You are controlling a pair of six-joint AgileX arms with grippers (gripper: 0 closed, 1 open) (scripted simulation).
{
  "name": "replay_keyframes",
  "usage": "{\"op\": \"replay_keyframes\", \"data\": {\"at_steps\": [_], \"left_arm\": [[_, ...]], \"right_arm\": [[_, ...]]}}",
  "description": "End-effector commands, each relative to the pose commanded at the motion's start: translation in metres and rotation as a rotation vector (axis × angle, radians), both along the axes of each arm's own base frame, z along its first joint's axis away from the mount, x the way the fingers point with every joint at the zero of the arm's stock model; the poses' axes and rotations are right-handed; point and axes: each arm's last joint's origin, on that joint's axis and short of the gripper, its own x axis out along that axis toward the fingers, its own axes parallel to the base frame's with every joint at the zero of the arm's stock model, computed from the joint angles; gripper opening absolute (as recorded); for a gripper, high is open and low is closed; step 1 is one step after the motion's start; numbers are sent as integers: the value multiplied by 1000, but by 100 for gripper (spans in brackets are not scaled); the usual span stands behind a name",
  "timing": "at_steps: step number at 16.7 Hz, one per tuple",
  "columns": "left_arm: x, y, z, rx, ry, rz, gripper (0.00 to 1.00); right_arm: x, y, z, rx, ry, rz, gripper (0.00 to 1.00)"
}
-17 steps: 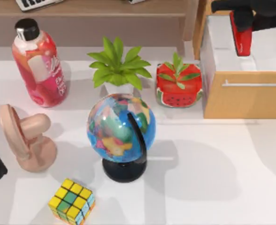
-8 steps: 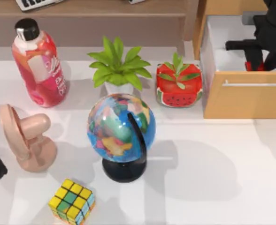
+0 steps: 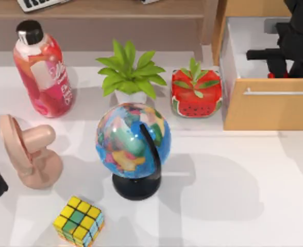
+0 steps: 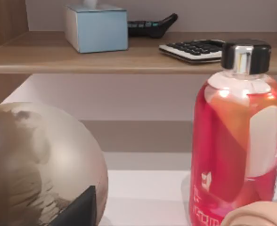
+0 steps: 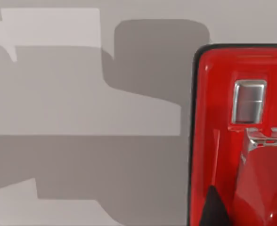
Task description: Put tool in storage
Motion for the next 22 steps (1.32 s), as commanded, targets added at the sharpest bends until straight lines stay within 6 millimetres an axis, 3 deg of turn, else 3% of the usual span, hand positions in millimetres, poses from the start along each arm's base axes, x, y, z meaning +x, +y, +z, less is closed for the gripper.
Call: {"op": "replay_keyframes", "data": {"at_steps": [7, 20, 22], "left_arm": [[0, 0, 0, 0, 0, 0, 100], [0, 0, 0, 0, 0, 0, 100], [0, 0, 0, 0, 0, 0, 100]], "right_arm": [[0, -2, -9, 0, 2, -3, 0], [0, -2, -9, 0, 2, -3, 98], [0, -2, -9, 0, 2, -3, 100]]}}
